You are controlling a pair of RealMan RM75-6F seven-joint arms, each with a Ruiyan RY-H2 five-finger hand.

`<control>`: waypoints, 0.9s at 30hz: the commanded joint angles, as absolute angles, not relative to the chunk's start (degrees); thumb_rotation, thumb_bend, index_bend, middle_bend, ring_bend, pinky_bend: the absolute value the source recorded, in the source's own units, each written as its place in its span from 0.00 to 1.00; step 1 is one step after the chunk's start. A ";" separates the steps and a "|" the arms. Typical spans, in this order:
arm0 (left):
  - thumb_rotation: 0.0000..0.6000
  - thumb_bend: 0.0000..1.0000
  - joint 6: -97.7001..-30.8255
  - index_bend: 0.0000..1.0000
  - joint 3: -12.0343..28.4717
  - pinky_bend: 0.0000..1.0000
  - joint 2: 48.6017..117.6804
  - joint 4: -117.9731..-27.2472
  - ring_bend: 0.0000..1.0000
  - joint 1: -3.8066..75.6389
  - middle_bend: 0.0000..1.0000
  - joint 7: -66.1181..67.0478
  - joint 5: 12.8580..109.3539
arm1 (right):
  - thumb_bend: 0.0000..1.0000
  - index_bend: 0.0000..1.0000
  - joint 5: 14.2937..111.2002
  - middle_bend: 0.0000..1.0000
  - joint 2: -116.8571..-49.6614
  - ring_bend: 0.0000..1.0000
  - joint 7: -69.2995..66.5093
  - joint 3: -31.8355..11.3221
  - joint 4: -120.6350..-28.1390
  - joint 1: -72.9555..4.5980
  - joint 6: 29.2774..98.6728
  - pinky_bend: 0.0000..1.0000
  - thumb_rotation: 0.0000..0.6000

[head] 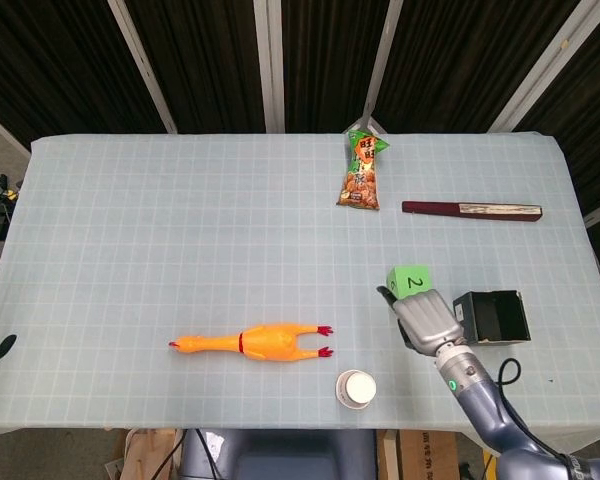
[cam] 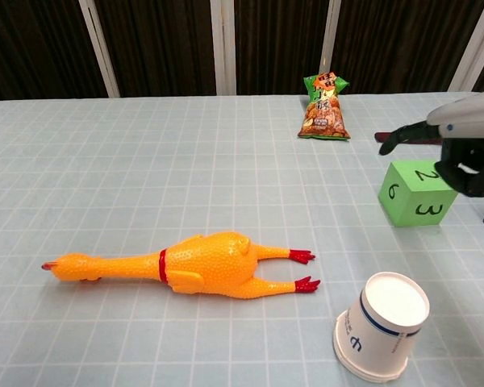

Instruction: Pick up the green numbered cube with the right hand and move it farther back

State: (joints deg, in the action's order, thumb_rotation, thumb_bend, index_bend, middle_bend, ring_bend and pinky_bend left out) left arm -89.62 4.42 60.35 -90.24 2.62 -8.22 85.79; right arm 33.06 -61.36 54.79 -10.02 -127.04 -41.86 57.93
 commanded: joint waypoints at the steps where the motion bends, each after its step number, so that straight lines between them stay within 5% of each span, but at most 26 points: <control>1: 1.00 0.27 -89.56 0.00 4.47 0.01 60.32 -90.22 0.00 2.66 0.00 -8.27 85.71 | 0.80 0.12 24.14 0.83 -65.23 0.82 59.37 -8.81 -127.66 -49.36 59.07 0.74 1.00; 15: 1.00 0.27 -89.34 0.00 4.69 0.01 60.27 -90.19 0.00 2.82 0.00 -8.31 85.30 | 0.82 0.11 4.28 0.83 -70.57 0.83 67.53 -7.11 -124.89 -63.40 68.14 0.74 1.00; 27: 1.00 0.27 -89.18 0.00 4.72 0.01 60.33 -90.49 0.00 2.88 0.00 -7.69 85.04 | 0.82 0.11 -2.70 0.83 -68.92 0.83 67.59 -5.79 -124.11 -67.11 67.77 0.74 1.00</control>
